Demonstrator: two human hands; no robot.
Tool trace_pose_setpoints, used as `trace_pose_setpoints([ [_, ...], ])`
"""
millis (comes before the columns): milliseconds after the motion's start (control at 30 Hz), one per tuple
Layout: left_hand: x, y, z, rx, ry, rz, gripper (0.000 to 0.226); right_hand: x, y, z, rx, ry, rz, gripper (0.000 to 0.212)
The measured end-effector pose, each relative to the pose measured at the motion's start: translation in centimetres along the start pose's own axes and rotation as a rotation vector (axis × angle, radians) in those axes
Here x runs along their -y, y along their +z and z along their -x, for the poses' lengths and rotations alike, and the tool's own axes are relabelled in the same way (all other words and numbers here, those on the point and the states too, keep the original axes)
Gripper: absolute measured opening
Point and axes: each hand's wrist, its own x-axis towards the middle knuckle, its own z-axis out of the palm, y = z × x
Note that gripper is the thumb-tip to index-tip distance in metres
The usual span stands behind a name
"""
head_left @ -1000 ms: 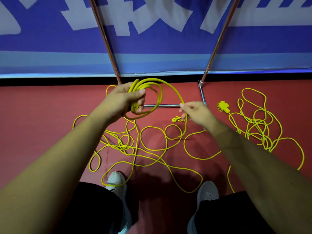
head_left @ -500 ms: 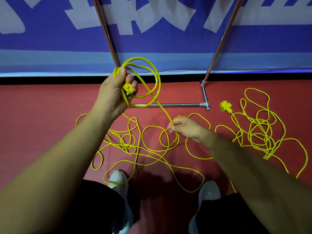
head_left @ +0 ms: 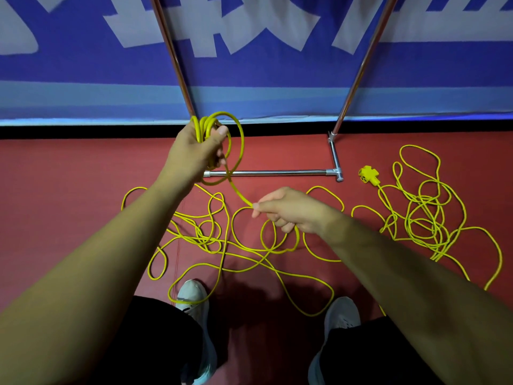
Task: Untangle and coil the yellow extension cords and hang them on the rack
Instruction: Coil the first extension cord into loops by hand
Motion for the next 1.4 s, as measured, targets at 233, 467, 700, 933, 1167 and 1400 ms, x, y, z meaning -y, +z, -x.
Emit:
trace_pose_setpoints([
  [233,1.2,0.9,0.4,0.121,-0.043,-0.164,0.025,2.8,-1.7,2.3,0.072,-0.177,0.383,0.016],
  [467,2.3,2.3,0.2,0.067,-0.098,-0.219,0.027,3.6,-1.4,3.0,0.148,-0.312,0.521,0.029],
  [700,2.1,3.0,0.2,0.0,-0.323,0.205,0.003,4.5,-1.1,2.9,0.08,-0.317,0.555,0.02],
  [933,2.1,2.2,0.0,0.03,-0.251,0.178,0.008,4.5,-1.6,3.2,0.072,-0.399,0.494,0.023],
  [1167,1.8,1.1,0.4,0.336,-0.265,0.004,0.021,5.6,-2.8,3.2,-0.223,-0.563,0.351,0.015],
  [1400,0.7,1.6,1.2,0.632,-0.384,0.172,0.041,5.6,-2.9,2.7,-0.419,-0.636,0.154,0.019],
])
